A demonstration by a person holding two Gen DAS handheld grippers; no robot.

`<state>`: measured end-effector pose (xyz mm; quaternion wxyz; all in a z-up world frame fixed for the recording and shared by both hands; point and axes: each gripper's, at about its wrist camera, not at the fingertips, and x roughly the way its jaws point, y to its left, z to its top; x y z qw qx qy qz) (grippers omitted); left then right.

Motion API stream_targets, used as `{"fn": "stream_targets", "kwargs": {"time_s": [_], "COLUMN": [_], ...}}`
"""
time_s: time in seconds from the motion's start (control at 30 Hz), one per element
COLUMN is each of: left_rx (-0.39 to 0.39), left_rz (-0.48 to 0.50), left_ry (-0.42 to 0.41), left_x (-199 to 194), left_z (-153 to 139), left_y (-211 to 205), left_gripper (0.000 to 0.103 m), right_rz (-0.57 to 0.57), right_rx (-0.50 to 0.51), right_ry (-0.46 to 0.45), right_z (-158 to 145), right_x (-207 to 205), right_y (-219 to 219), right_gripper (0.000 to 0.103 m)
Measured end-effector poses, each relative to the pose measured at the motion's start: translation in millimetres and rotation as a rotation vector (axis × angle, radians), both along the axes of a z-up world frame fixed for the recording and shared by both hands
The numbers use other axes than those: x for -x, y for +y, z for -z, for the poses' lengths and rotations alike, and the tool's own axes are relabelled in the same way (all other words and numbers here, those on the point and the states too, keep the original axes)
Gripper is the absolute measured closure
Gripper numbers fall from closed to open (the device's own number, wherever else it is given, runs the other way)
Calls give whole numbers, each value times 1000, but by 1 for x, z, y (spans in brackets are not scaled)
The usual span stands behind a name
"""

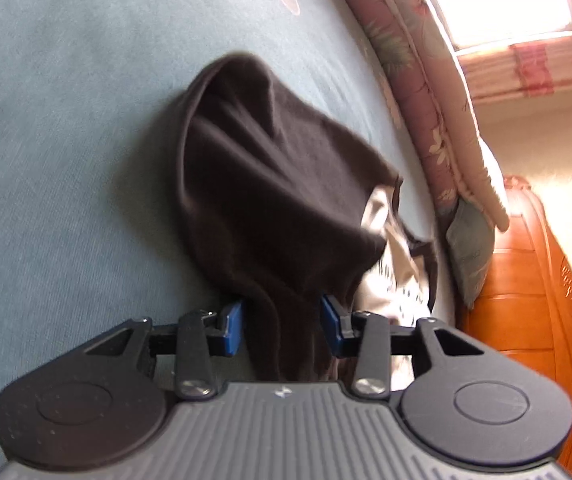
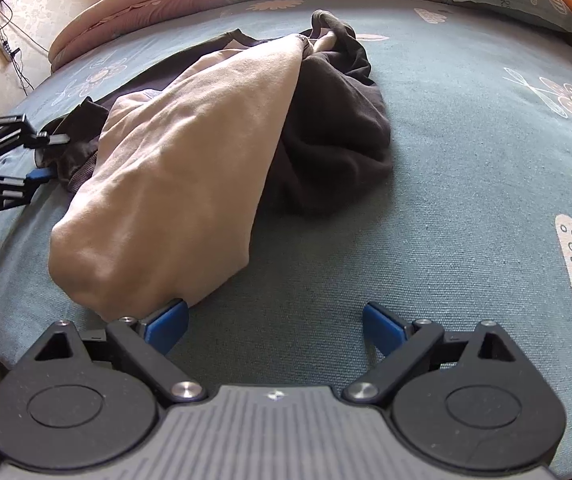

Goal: Fold clothes

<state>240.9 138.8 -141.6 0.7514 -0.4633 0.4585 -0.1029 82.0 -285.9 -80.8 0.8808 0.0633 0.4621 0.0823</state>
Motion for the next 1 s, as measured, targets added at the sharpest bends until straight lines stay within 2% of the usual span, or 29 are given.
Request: {"fn": "stream_targets", "kwargs": {"time_s": [0.17,0.3,0.4,0.43,0.47,0.5,0.6,0.7,0.83,1.0], "left_rx": [2,-51,-137,-186,-239,-273,-347,-431,-457,-526], "left_rz": [-6,7,46,56,58,59,77,91,118,104], "left_ry": [-2,-20,-42,-48,-48,-59,-115,-114,-109,-155], "left_x": [-2,-18,-18,-16,-14,-11,-3,-3,-1,7], "left_z": [2,-5,-14,-16,-16,-16,-16,-25,-37,-61], "left_y": [-5,-15,-22,-24,-26,-28,-33,-44,-40,-16], "left_gripper": [62,62,63,74,90,92,92,93,96,97], "right_rz": [-2,2,5,4,4,3,10,17,26,45], "right_rx": [-3,-21,-21,-22,-23,-24,-29,-31,-25,-10], "right_ry": [-5,-9,-13,-14,-14,-15,-15,-11,-21,-28], "right_z": [0,-1,-1,-1,0,0,0,-2,-7,-10], "right_x": [-1,-4,-2,-1,0,1,3,5,12,17], "right_y": [1,3,5,6,6,5,5,4,0,-9], "right_gripper": [5,5,5,5,5,5,5,5,5,5]}}
